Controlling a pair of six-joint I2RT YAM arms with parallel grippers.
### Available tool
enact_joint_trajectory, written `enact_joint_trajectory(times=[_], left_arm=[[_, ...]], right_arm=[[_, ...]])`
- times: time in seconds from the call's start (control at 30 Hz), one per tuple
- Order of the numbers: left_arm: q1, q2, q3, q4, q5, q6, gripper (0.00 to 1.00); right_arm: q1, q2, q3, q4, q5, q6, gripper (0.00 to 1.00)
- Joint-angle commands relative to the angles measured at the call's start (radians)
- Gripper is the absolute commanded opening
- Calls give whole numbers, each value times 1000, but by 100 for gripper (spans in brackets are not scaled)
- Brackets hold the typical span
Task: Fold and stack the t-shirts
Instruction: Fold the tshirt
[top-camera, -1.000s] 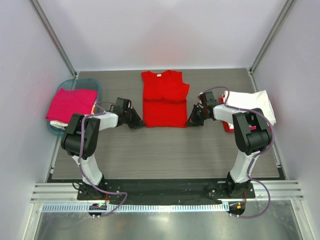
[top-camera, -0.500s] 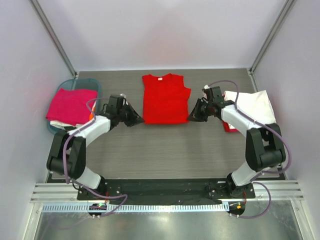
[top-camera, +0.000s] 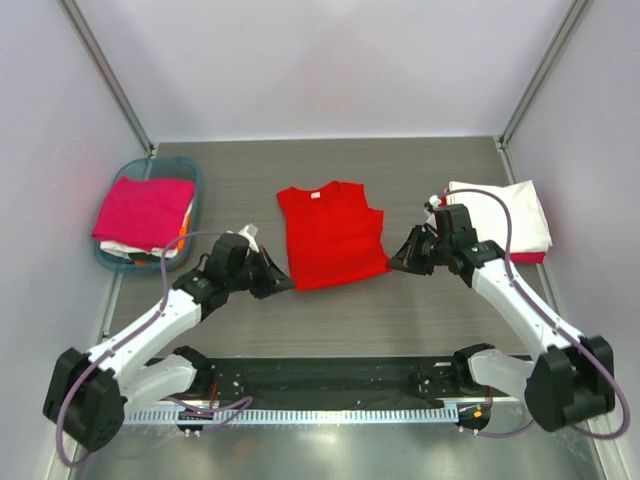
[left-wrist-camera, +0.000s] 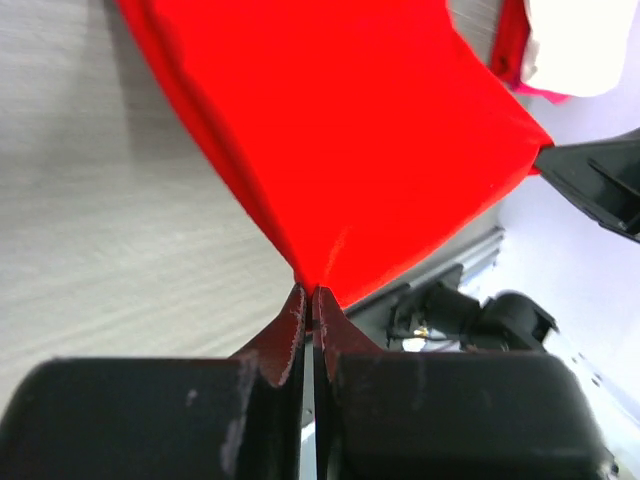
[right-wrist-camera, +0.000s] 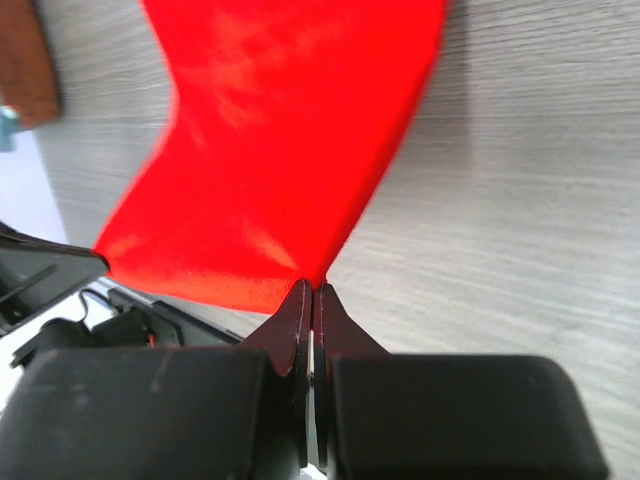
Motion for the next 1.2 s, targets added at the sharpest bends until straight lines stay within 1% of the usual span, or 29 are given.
enact_joint_trajectory(times=[0.0, 0.07, 0.13, 0.23, 0.37, 0.53, 0.7, 0.8, 1.07, 1.17], left_arm=[[-27, -93, -43, -40, -33, -77, 0], [-27, -139, -53, -46, -40, -88, 0], [-27, -155, -28, -78, -59, -87, 0], [-21, -161, 53, -126, -70, -76, 0], [-5, -132, 150, -130, -73, -67, 0], [63, -26, 233, -140, -35, -33, 0], [121, 39, 299, -124, -14, -5, 0], [176, 97, 343, -118, 15, 13, 0], [238, 290, 460, -74, 68, 45, 0], [250, 338, 502, -60, 77, 51, 0]], right_arm=[[3, -126, -14, -51, 2, 28, 1], [3, -154, -13, -61, 17, 34, 1], [4, -157, 18, -77, 27, 29, 1], [3, -125, 84, -91, 43, 17, 1], [1, -60, 176, -92, 80, 11, 1], [1, 59, 300, -92, 102, -9, 1], [0, 178, 409, -92, 112, -11, 1], [-5, 234, 463, -94, 117, -15, 1], [-37, 392, 584, -94, 96, -40, 1], [-52, 448, 629, -92, 85, -49, 1]])
